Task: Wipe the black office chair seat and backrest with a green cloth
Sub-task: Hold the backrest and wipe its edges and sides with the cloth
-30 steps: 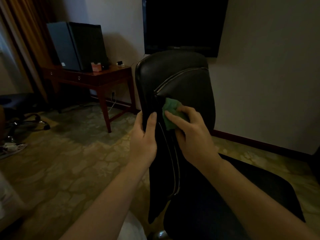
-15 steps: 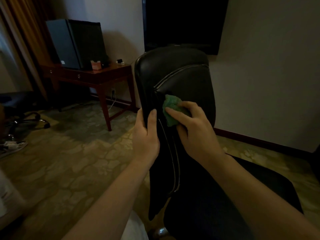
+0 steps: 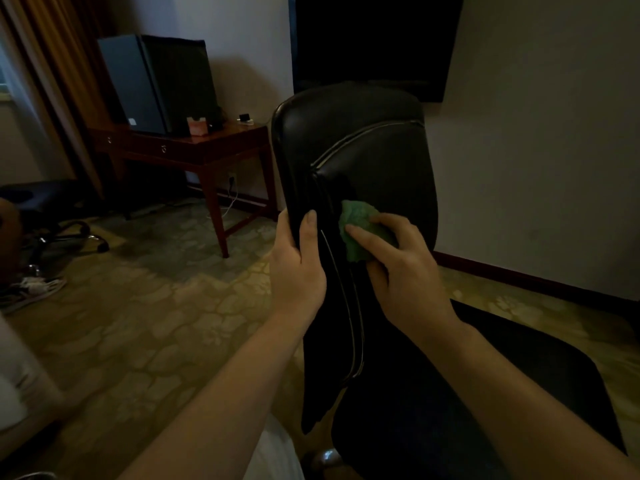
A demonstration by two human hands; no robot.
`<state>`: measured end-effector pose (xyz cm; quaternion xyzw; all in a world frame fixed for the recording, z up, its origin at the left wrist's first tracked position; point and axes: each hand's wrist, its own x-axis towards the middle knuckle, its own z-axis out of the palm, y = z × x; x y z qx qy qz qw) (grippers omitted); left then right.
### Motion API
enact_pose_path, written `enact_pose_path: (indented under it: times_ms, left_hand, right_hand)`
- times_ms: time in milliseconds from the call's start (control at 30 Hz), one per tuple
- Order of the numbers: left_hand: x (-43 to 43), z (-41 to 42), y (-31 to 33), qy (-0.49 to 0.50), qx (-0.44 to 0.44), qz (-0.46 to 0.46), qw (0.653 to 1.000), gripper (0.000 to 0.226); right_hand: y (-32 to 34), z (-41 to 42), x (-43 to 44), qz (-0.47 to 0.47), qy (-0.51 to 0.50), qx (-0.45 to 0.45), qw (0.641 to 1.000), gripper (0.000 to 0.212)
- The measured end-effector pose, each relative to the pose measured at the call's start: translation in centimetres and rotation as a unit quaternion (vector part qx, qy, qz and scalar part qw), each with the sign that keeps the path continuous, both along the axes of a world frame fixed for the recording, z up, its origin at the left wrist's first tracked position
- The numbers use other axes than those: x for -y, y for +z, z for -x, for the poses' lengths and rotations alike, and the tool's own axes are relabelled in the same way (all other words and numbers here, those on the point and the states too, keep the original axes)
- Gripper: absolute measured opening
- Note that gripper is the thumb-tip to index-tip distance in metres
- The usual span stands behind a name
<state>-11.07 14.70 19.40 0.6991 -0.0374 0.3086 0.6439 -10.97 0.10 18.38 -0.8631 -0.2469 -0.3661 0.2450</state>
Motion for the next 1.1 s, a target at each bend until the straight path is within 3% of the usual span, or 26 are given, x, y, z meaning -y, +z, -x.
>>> enact_pose_path:
  times_ms: [133, 433, 733, 900, 1100]
  left_hand:
    - [-0.1, -0.1, 0.0, 0.004, 0.008, -0.001, 1.0, 0.02]
    - [-0.1, -0.2, -0.2, 0.008, 0.009, -0.01, 1.0, 0.016]
    - [0.0, -0.3, -0.3, 0.013, 0.011, -0.017, 1.0, 0.021]
    - [-0.1, 0.0, -0.1, 0.009, 0.012, -0.017, 1.0, 0.016]
    - [-0.1, -0.1, -0.4, 0.008, 0.023, -0.018, 1.0, 0.029]
  right_hand:
    - [1.1, -0.5, -0.7, 0.009, 0.004, 0.01, 1.0, 0.045]
    - [-3.2, 0.5, 1.0, 0.025, 0.02, -0.031, 0.999, 0.047]
    - [0.4, -0.1, 0.5, 0.022, 0.016, -0.009, 1.0, 0.043]
    - [-2.2, 0.4, 0.5, 0.01, 0.019, -0.032, 0.999, 0.045]
    - [-4.4, 1.2, 1.2, 0.0, 0.023, -0.045, 0.999, 0.049]
